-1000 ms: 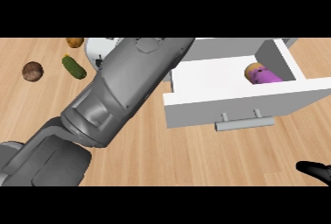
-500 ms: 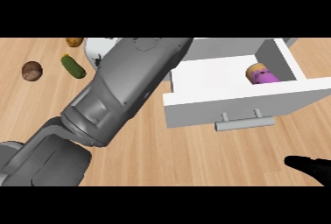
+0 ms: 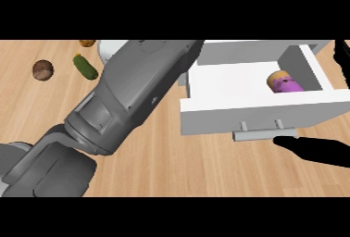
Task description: Pick up the can, place it into the drawer and close the drawer
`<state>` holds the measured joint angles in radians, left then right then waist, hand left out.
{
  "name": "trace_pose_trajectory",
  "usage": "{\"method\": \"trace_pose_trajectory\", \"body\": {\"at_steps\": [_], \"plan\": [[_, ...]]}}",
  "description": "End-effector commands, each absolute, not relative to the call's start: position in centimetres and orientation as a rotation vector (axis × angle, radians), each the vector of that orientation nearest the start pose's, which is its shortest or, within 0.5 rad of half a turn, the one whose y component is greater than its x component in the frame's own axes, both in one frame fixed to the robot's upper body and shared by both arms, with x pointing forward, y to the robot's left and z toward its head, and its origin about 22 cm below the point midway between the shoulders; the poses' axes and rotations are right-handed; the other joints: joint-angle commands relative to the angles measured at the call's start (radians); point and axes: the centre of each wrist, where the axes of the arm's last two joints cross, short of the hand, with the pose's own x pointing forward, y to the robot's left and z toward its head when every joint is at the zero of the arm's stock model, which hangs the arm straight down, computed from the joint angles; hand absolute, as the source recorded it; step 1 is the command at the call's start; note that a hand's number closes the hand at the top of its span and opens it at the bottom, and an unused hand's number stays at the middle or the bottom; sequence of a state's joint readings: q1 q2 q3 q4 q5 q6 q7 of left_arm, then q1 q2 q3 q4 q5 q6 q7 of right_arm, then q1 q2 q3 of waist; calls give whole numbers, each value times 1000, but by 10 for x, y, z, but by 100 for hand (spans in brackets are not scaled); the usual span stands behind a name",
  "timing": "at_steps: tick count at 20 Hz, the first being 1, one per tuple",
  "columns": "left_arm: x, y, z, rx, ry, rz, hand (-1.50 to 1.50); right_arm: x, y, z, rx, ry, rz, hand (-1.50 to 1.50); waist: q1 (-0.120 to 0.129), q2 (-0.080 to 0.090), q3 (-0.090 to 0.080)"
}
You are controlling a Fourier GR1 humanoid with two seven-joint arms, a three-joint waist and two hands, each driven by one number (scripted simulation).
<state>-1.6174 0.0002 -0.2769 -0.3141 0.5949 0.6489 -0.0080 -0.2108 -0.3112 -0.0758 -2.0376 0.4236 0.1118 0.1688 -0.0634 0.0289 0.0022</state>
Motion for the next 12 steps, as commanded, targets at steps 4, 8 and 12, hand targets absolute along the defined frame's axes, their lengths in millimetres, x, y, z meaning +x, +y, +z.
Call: {"method": "trace_pose_trajectory", "body": {"at_steps": [4, 8, 12], "plan": [[439, -14, 242, 75, -1736, -1, -150, 283, -242, 141, -796, -1902, 788, -150, 30, -6, 0], [435, -23, 263, 71, -1737, -31, -150, 315, -226, 126, -886, -1827, 880, -150, 57, -9, -1], [432, -26, 272, 47, -1717, -18, -150, 328, -210, 95, -963, -1775, 971, -150, 70, -18, -1]]}}
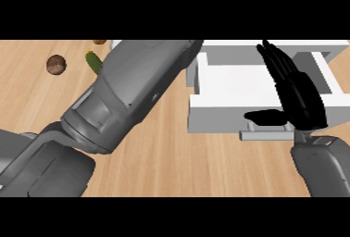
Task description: Pick up the can, place it into the drawer and close the drawer
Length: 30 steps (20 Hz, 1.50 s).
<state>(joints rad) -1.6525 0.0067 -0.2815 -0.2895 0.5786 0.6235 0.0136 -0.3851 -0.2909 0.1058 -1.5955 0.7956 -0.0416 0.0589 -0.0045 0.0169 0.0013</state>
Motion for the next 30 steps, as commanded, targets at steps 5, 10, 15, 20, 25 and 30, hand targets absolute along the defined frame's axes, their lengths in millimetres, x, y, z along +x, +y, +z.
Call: {"method": "trace_pose_trajectory", "body": {"at_steps": [5, 10, 15, 20, 25, 30], "plan": [[449, 12, 263, 42, -1718, 4, -150, 363, -200, 67, -993, -1779, 983, -150, 31, 3, 0], [452, 27, 271, 67, -1735, 0, -150, 393, -179, 65, -1089, -1755, 965, -150, 45, -4, 0], [452, 35, 264, 62, -1714, 21, -150, 416, -192, 70, -1225, -1770, 883, -150, 55, -5, 0], [456, 58, 260, 87, -1697, 3, -150, 436, -177, 80, -1267, -1787, 848, -150, 77, -5, 0], [454, 68, 271, 88, -1702, -11, -150, 454, -173, 103, -1307, -1782, 825, -150, 95, -2, -1], [447, 73, 284, 54, -1703, -7, -150, 458, -179, 100, -1338, -1772, 816, -150, 120, -2, 0]]}}
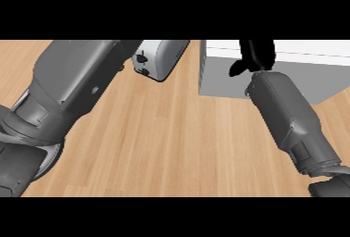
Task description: Pick up the can, place it into the drawer and close the drawer
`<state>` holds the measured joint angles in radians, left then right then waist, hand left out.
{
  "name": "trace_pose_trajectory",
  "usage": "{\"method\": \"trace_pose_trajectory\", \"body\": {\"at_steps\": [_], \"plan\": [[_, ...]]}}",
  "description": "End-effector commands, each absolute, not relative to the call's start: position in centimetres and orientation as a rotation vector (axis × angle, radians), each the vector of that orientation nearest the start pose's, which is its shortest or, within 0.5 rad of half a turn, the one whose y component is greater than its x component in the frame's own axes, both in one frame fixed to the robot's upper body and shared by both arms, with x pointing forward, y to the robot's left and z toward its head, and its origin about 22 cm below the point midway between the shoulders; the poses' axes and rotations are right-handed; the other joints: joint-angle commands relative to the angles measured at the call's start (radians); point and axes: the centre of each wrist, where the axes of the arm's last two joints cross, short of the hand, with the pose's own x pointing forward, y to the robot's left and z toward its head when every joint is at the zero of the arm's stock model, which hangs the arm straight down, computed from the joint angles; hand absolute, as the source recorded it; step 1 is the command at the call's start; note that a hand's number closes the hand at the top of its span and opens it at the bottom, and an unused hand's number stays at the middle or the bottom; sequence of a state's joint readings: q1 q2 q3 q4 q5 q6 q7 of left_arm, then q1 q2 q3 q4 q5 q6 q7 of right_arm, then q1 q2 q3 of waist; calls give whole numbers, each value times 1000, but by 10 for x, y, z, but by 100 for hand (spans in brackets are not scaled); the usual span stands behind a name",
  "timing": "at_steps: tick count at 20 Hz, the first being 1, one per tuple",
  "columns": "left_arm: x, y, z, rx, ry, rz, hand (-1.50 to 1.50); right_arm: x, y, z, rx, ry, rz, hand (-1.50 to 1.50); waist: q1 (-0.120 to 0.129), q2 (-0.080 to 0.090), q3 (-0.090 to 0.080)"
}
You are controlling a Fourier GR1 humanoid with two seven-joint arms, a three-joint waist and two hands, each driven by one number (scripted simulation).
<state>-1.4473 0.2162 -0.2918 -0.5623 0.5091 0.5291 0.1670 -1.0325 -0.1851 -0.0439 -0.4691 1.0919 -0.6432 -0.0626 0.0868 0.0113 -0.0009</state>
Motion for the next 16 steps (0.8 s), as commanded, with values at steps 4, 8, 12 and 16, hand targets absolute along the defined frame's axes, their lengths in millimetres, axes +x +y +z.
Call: {"method": "trace_pose_trajectory", "body": {"at_steps": [4, 8, 12, 16], "plan": [[446, 88, 272, 59, -1690, -24, -150, 468, -177, 130, -1329, -1810, 793, -150, 32, 0, 2], [444, 101, 261, 67, -1700, -19, -150, 467, -166, 125, -1280, -1847, 752, -150, 37, 6, 3], [441, 108, 255, 50, -1684, -15, -150, 473, -164, 156, -1152, -1948, 685, -150, 37, 2, 4], [435, 115, 237, 60, -1695, -18, -150, 473, -168, 144, -1150, -1926, 688, -150, 35, 11, 2]]}}
